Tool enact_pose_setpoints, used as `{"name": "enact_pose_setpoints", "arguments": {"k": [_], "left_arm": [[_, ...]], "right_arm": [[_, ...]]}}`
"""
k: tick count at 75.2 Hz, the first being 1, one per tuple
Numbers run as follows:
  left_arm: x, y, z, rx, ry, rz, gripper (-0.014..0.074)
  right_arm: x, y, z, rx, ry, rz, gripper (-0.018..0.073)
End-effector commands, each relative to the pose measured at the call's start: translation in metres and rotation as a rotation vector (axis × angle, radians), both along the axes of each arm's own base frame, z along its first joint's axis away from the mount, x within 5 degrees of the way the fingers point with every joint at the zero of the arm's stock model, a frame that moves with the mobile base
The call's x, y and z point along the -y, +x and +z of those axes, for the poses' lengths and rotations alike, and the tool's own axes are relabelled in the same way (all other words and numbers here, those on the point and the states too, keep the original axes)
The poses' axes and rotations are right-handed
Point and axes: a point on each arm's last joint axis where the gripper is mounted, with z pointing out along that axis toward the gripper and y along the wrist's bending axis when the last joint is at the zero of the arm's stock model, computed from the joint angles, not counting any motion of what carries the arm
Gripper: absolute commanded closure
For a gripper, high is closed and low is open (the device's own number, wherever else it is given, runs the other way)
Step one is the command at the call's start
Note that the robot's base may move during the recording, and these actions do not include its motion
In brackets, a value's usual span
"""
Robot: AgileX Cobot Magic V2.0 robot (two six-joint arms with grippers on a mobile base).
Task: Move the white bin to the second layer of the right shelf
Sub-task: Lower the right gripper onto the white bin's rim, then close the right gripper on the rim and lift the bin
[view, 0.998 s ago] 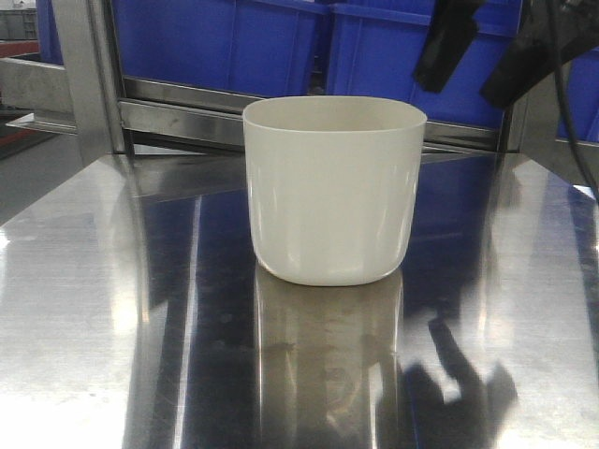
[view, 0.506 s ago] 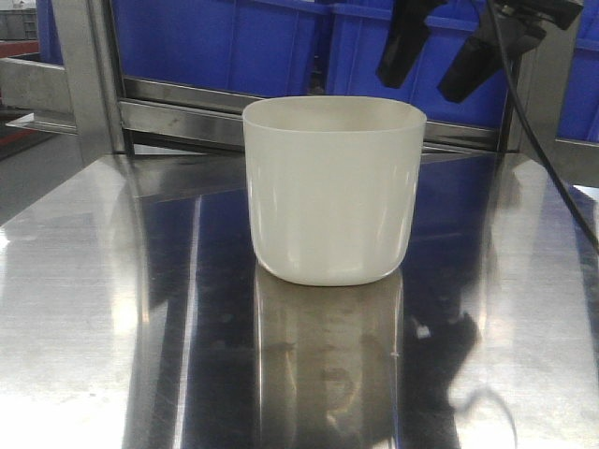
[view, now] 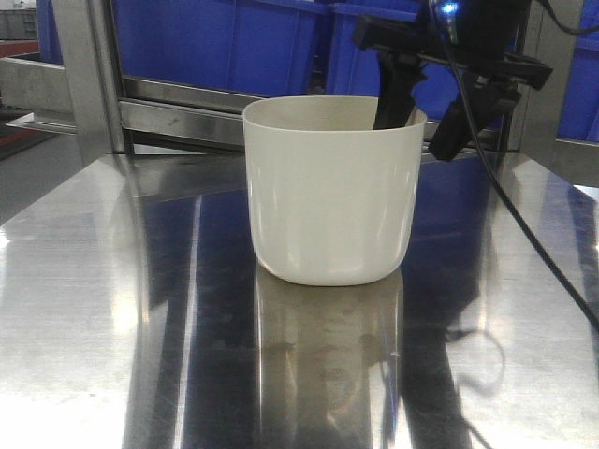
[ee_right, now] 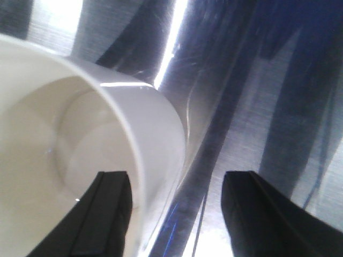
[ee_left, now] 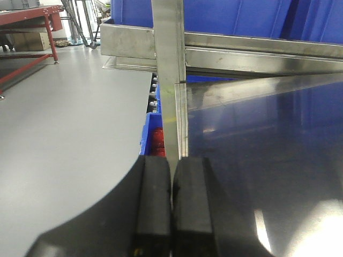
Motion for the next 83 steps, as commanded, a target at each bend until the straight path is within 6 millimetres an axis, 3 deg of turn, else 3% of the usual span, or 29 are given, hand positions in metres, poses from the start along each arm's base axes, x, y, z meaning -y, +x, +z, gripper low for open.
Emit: {"name": "enact_pose_setpoints", "arguments": {"k": [1,17,43,52,63,71,83], "left_arm": [[0.000,0.001,-0.004,0.064,-0.011,-0.006,0.0512],[0.000,0.001,-0.004,0.064,-0.011,-0.006,0.0512],[0.000,0.001,-0.004,0.064,-0.011,-0.006,0.0512],[0.000,0.001,-0.004,0.064,-0.011,-0.006,0.0512],[0.000,0.001,-0.004,0.064,-0.011,-0.006,0.0512],[0.000,0.001,-0.004,0.064,-0.011,-0.006,0.0512],[0.000,0.001,-0.004,0.064,-0.011,-0.006,0.0512]], "right_arm": [[0.000,-0.001,0.025,0.091,0.033,-0.001,0.0070],[-0.003,0.006,0.011,0.053,0.021,0.001,0.0070],[-0.005,0.009,0.005,0.043,0.017,0.003,0.0078],[-0.005,0.009,0.005,0.045,0.018,0.003,0.0195],[-0.005,0.009,0.007,0.051,0.019,0.003,0.0521],[-0.006,0.009,0.016,0.062,0.025,0.008,0.0496],[-0.008,0.003,0.049,0.170,0.061,0.013,0.0503]]}}
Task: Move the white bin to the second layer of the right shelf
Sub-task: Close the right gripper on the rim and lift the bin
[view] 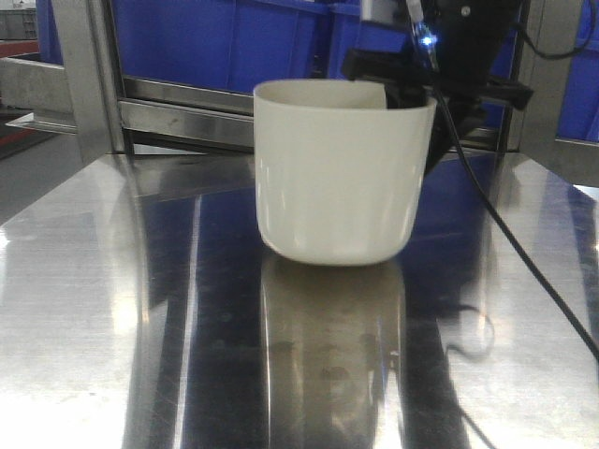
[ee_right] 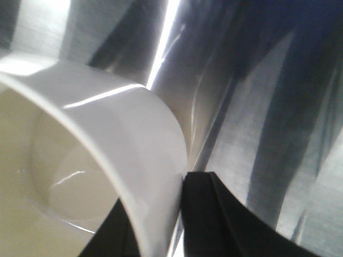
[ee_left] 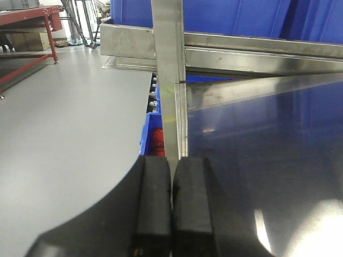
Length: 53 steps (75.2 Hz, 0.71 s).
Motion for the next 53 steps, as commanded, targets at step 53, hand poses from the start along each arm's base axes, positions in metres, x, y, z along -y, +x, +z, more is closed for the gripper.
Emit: {"name": "enact_pose_setpoints", "arguments": {"k": [53], "left_arm": [[0.000,0.001,-0.004,0.064,-0.011,-0.006,0.0512]], "right_arm": [[0.072,-0.123,0.122,0.618,0.157,-0.145,0.0503]]}}
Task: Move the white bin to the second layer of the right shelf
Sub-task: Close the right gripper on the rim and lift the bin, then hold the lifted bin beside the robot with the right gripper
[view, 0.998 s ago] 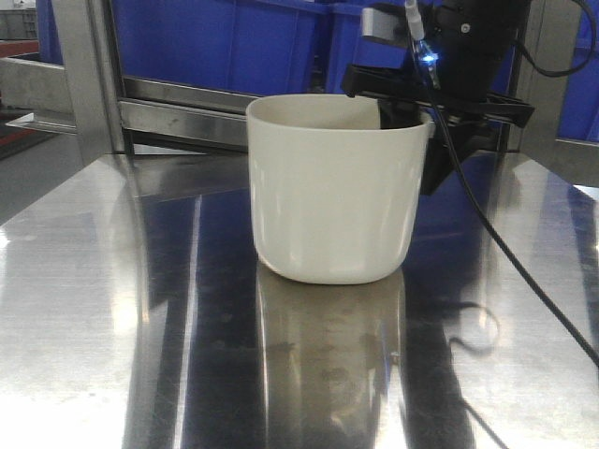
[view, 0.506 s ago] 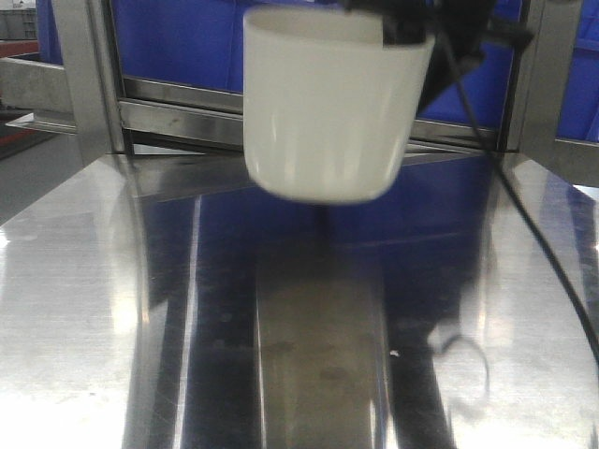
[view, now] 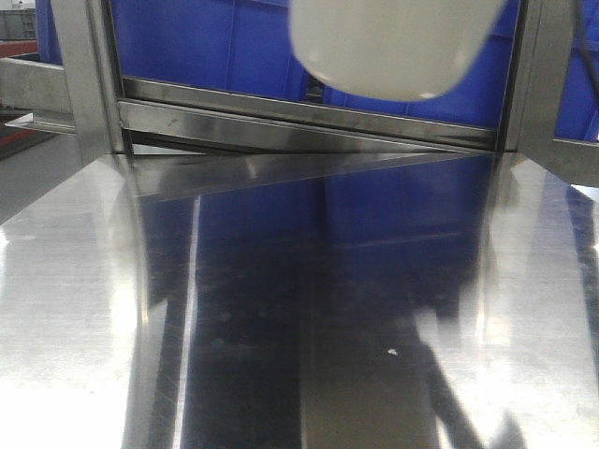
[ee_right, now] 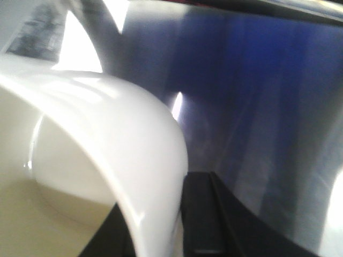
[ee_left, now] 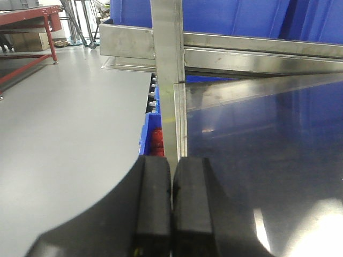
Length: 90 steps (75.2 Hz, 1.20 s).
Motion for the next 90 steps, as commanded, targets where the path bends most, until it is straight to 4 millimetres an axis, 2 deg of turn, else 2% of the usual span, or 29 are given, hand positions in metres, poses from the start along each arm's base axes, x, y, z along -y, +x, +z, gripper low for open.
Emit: {"name": "enact_pose_setpoints", "arguments": {"k": [1,23,46,58,90], "left_arm": [[0.000,0.001,-0.004,0.064,-0.011,-0.006,0.0512],[0.000,0.001,-0.004,0.064,-0.011,-0.006,0.0512],[0.000,0.001,-0.004,0.064,-0.011,-0.006,0.0512],[0.000,0.001,-0.004,0.064,-0.011,-0.006,0.0512],[0.000,0.001,-0.004,0.064,-0.011,-0.006,0.0512]], "right_arm": [[0.017,-0.022,0.018,0.140,0.045,-0.050,0.0503],[0.062,-0.085,-0.008,0.192,0.047,-0.199,0.0503],[0.078,-0.135,-0.026,0.261,0.059,-0.265,0.0503],[0.079,-0.147,-0.025,0.310,0.069,-0.268,0.0503],[0.078,-0.148,-0.027,0.286,0.064,-0.262,0.0503]]}}
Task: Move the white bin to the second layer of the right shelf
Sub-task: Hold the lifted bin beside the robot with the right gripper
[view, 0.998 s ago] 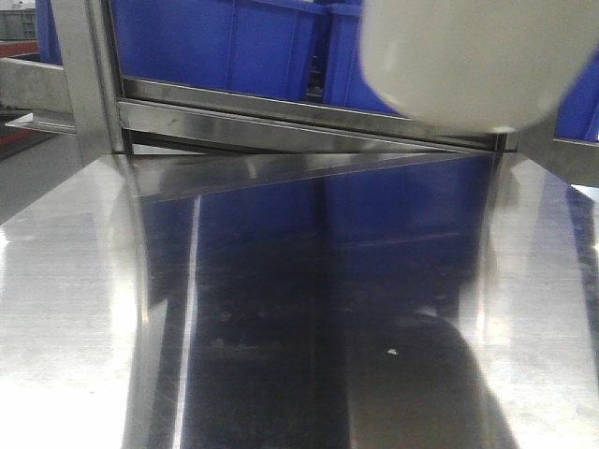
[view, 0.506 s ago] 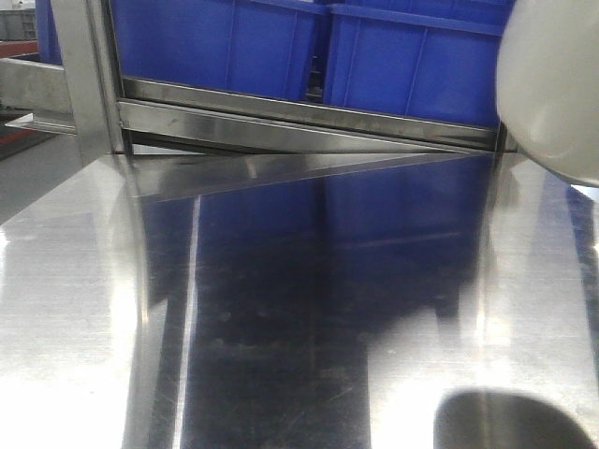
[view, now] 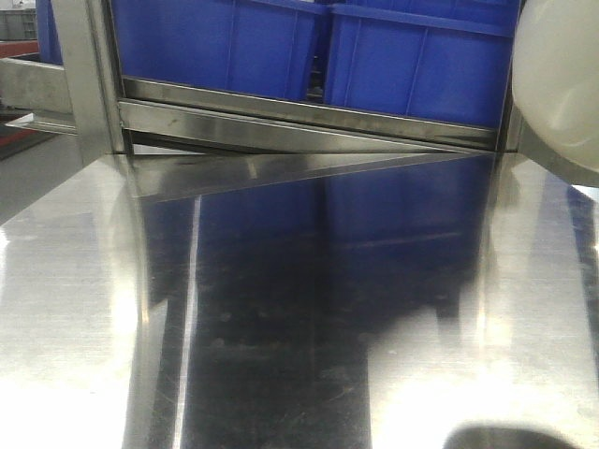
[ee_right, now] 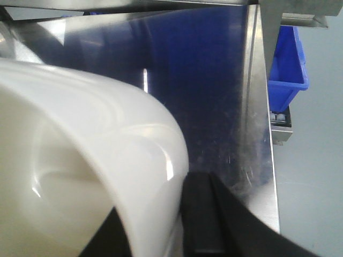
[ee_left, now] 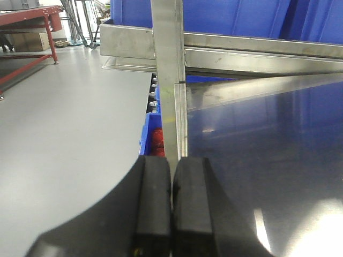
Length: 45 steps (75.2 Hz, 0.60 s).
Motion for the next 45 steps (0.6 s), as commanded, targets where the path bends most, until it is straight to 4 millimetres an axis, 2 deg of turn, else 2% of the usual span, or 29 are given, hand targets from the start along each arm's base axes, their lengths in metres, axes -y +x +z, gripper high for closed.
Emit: {"name": "enact_pose_setpoints", "arguments": {"k": [1,45], "left_arm": [[0.0004,0.0007,-0.0038,0.064,-0.011,-0.006,0.0512],[0.0004,0.0007,-0.0038,0.064,-0.011,-0.006,0.0512]], "right_arm": [[0.0009,0.0021,0.0162,0.111,0.022,-0.018,0.0503],[0.0009,0.0021,0.0162,0.111,0.022,-0.018,0.0503]]}}
